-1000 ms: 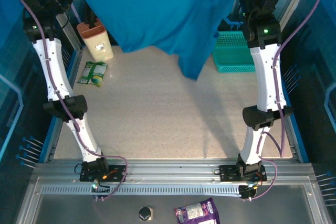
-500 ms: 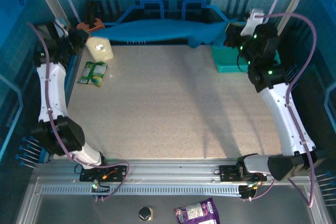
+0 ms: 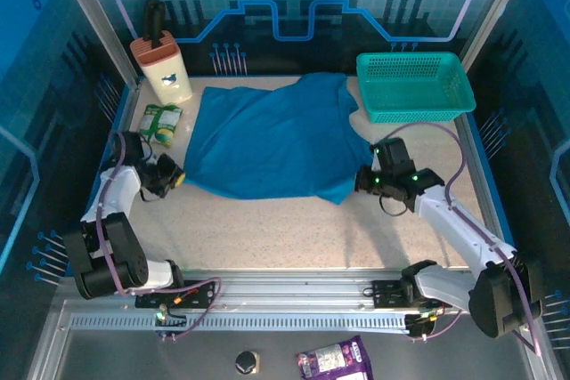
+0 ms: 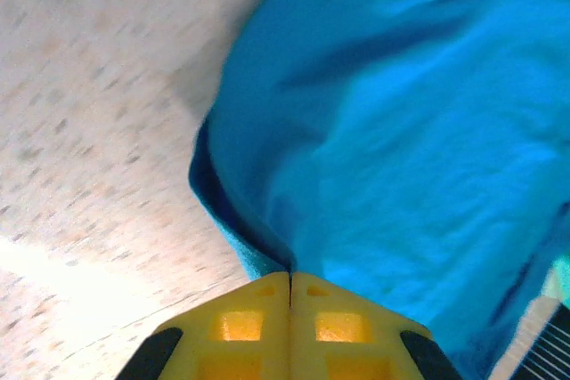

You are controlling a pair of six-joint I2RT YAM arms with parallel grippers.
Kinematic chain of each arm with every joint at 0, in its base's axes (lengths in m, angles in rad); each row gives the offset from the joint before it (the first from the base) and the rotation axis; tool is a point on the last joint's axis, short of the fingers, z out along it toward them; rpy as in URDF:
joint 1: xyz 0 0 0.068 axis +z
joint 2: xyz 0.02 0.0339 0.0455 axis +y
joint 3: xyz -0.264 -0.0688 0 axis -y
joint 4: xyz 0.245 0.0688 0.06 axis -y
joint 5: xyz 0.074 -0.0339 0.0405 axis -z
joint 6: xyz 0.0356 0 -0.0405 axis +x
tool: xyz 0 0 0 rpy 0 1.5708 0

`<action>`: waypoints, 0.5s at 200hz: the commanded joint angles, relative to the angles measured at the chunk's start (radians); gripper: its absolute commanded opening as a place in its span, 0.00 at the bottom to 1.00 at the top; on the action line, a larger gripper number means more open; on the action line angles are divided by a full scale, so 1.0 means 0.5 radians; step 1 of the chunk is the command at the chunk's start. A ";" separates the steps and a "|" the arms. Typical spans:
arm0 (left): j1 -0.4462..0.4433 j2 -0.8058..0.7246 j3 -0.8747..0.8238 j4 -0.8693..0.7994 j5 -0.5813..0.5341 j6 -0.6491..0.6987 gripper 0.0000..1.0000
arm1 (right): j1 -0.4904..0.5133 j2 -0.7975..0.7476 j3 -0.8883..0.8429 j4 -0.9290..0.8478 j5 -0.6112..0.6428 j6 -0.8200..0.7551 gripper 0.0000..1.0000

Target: Fold the inside-out t-shirt

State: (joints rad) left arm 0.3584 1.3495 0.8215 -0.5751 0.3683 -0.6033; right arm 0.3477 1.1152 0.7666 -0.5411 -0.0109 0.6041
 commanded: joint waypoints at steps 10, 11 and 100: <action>0.028 -0.174 -0.206 -0.018 -0.157 -0.068 0.00 | 0.082 -0.183 -0.159 -0.225 0.031 0.254 0.00; 0.029 -0.179 -0.211 -0.020 -0.162 -0.070 0.00 | 0.085 -0.187 -0.167 -0.233 0.034 0.258 0.00; 0.151 -0.827 -0.437 -0.309 -0.564 -0.285 0.00 | 0.326 -0.509 -0.333 -0.836 0.109 0.584 0.00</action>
State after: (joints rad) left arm 0.4156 1.0103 0.6319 -0.6651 0.1856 -0.6868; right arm 0.4736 0.8955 0.6167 -0.8421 0.0273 0.8280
